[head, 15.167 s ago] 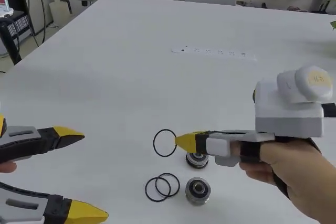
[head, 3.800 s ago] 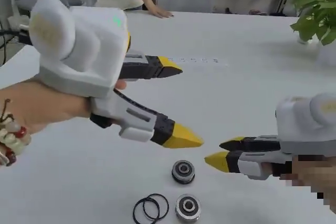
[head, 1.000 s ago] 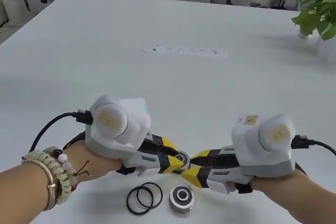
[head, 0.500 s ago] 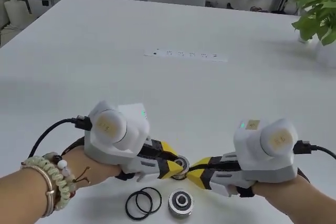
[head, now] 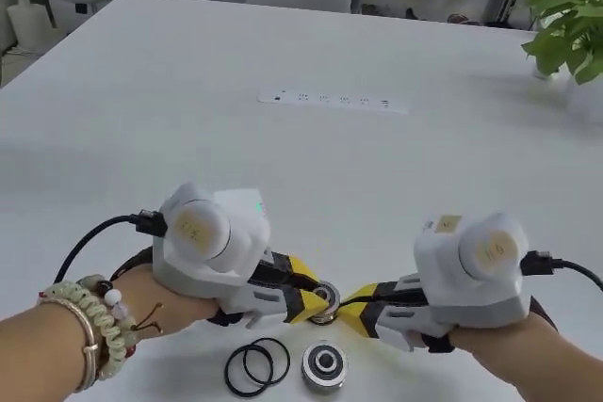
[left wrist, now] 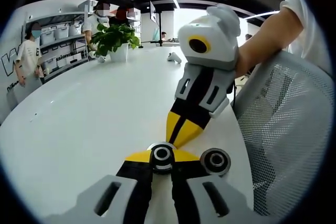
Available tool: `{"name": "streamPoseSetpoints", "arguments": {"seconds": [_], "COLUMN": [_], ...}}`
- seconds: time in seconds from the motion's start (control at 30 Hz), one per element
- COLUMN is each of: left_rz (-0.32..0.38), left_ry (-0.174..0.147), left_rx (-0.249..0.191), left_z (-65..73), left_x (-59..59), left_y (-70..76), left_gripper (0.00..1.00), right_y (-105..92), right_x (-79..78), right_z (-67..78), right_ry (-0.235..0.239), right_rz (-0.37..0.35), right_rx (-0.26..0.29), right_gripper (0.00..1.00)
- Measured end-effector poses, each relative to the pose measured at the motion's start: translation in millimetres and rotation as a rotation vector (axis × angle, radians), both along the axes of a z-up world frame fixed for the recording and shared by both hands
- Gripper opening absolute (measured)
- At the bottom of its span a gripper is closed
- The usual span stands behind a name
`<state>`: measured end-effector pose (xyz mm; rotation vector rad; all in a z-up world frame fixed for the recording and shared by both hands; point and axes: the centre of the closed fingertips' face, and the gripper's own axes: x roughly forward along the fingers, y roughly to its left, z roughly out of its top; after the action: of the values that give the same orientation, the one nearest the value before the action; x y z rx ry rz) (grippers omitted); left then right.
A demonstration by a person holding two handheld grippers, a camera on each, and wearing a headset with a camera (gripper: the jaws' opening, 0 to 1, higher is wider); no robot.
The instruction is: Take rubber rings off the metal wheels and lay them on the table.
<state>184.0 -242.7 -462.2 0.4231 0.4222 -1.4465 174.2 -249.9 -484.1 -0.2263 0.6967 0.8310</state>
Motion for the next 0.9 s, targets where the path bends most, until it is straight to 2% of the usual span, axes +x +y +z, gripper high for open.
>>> {"name": "streamPoseSetpoints", "arguments": {"seconds": [0.07, 0.17, 0.4, 0.63, 0.7, 0.8, 0.9], "left_rz": [0.000, -0.008, -0.013, -0.011, -0.014, -0.016, -0.017], "left_ry": [0.000, -0.003, -0.008, -0.009, -0.008, -0.007, -0.006], "left_rx": [-0.001, 0.001, 0.005, 0.005, 0.006, 0.003, 0.001], "left_z": [0.0, -0.2, -0.5, -0.4, -0.4, -0.2, -0.3], "left_x": [-0.3, -2.3, -3.0, -2.8, -3.1, -3.0, -2.9], "left_y": [-0.2, -0.8, -1.5, -1.7, -1.9, -2.3, -2.5], "left_gripper": [0.07, 0.07, 0.07, 0.07, 0.07, 0.07, 0.07], "right_y": [-0.8, -2.4, -3.1, -6.4, -20.1, -13.1, -11.1], "right_x": [-0.4, -2.3, -2.1, 0.1, 7.9, 6.0, 0.8], "right_z": [-0.1, -1.9, -2.5, -1.2, -1.6, 5.7, 1.7], "right_ry": [0.011, 0.078, 0.072, 0.095, 0.059, 0.090, 0.105], "right_rz": [-0.010, -0.061, -0.061, -0.099, -0.151, -0.145, -0.111], "right_rx": [0.002, 0.029, 0.020, 0.046, -0.008, 0.101, 0.082], "right_gripper": [0.00, 0.00, 0.00, 0.00, 0.00, 0.00, 0.00]}}
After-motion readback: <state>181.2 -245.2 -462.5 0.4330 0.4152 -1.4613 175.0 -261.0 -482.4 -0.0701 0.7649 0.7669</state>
